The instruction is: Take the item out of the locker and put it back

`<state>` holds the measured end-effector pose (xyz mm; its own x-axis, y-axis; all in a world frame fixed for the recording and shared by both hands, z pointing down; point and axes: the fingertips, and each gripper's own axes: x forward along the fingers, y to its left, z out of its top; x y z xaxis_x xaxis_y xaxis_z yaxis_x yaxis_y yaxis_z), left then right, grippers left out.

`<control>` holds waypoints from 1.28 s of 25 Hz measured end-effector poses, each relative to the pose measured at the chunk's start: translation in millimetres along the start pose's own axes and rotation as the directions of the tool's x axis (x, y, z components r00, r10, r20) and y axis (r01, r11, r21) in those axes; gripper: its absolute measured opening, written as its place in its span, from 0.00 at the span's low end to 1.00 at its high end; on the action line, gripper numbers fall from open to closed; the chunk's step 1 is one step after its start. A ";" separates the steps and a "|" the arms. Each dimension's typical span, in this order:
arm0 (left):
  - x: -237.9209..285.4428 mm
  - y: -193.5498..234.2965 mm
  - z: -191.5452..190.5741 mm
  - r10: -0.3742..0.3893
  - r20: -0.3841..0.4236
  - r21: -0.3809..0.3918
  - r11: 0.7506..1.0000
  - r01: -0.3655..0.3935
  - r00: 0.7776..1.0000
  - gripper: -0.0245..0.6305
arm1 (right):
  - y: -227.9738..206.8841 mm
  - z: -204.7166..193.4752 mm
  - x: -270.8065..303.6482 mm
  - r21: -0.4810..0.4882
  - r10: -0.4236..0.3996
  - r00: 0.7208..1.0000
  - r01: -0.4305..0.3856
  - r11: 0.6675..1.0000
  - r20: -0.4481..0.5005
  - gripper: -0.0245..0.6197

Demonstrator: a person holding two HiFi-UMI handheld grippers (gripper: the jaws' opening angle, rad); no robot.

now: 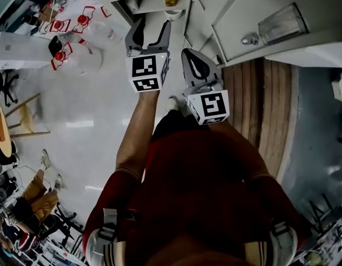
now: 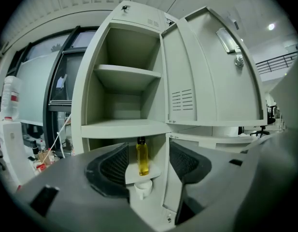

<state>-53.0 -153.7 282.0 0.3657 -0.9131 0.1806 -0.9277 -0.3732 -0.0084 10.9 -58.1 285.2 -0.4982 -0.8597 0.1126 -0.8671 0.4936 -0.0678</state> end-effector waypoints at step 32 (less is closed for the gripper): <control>169.3 23.1 -67.2 -0.039 -0.101 -0.012 0.999 0.038 0.994 0.46 | -51.7 -37.7 50.5 0.034 -0.228 0.973 0.229 0.973 -0.033 0.03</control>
<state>-17.5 -305.9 378.5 0.3924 -0.8763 0.2796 -0.9139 -0.4059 0.0104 30.5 -122.1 331.8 -0.2874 -0.9447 0.1578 -0.9575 0.2790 -0.0736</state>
